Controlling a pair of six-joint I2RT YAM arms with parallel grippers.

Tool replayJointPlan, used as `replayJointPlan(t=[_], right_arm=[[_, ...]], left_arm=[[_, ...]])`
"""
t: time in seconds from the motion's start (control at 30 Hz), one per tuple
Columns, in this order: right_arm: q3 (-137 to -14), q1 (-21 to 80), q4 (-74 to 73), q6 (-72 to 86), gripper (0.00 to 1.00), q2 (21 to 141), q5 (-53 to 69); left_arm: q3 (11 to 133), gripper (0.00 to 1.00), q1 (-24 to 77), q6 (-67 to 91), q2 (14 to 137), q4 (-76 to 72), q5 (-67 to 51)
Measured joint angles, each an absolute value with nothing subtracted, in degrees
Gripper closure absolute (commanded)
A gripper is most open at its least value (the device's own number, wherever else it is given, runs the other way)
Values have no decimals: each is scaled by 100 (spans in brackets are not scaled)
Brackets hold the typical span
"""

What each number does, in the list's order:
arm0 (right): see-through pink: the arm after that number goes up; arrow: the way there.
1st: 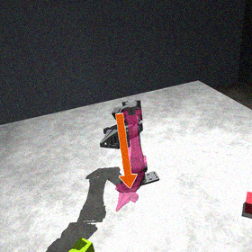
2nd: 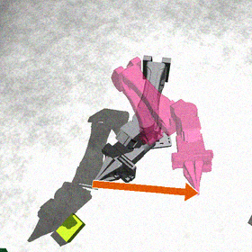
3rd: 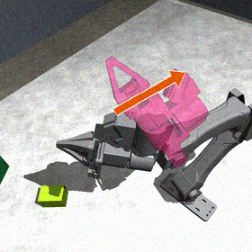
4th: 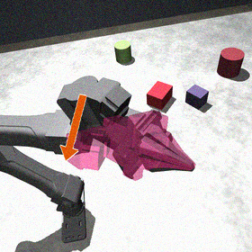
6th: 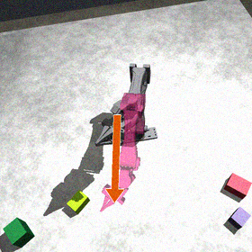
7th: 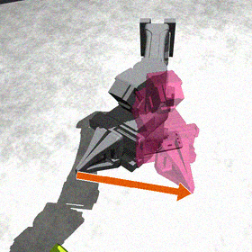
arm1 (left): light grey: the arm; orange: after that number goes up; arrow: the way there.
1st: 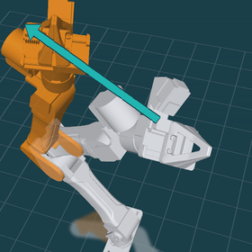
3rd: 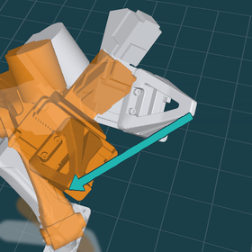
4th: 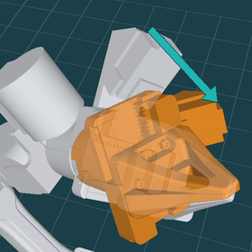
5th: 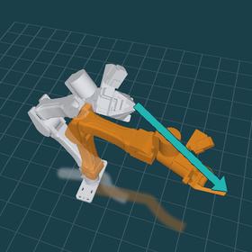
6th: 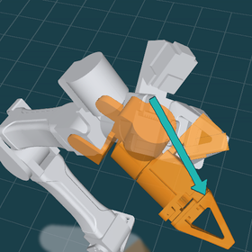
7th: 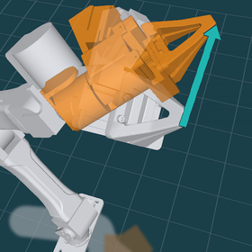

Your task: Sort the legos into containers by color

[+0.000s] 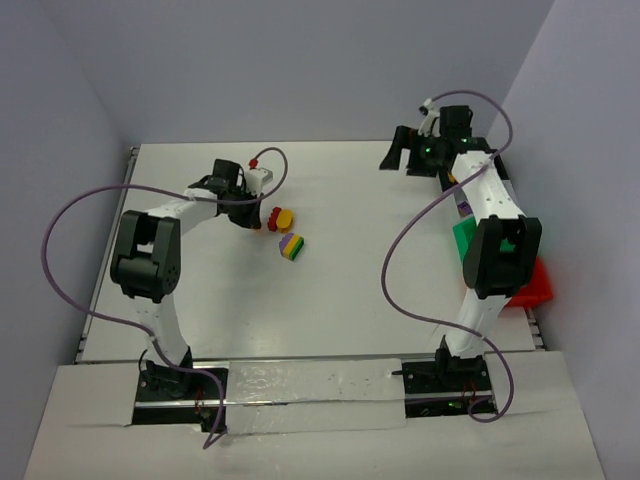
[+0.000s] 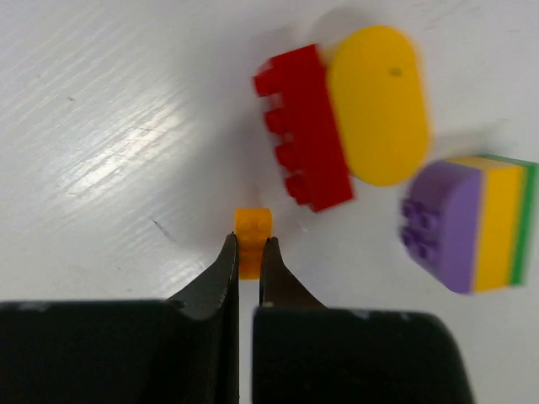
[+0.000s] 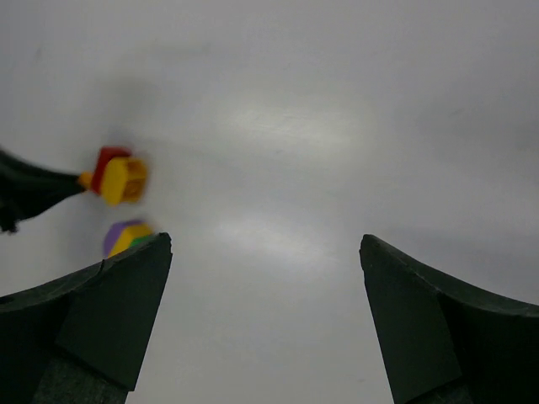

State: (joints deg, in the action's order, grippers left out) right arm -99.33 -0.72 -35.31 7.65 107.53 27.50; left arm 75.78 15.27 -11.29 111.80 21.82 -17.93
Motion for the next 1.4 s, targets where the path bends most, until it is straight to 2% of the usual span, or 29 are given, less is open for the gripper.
replayJointPlan(t=[0.1,0.27,0.37,0.63,0.8,1.3,1.4], right_arm=[[-9278,422,-3267,1240,1,10476,3448],[-9020,1186,-2591,1978,13,10399,4458],[-8872,1367,-2175,2429,19,10383,4954],[-8333,1744,-1198,3394,26,10404,5829],[-8331,2154,-1001,3532,35,10504,6094],[-8519,2392,-963,3731,59,11017,6270],[-8537,2392,-967,3755,61,11027,6293]], left_arm=[[7458,100,1535,-1129,10578,2206,-2339],[7230,100,1778,-1294,8963,1887,-3154],[7182,100,2023,-1379,8464,1696,-3598],[6919,100,2153,-1415,8626,1714,-3975],[6922,100,2254,-1415,8639,1737,-4047],[6921,100,2447,-1444,8639,1787,-4104],[6922,100,2456,-1441,8639,1787,-4104]])
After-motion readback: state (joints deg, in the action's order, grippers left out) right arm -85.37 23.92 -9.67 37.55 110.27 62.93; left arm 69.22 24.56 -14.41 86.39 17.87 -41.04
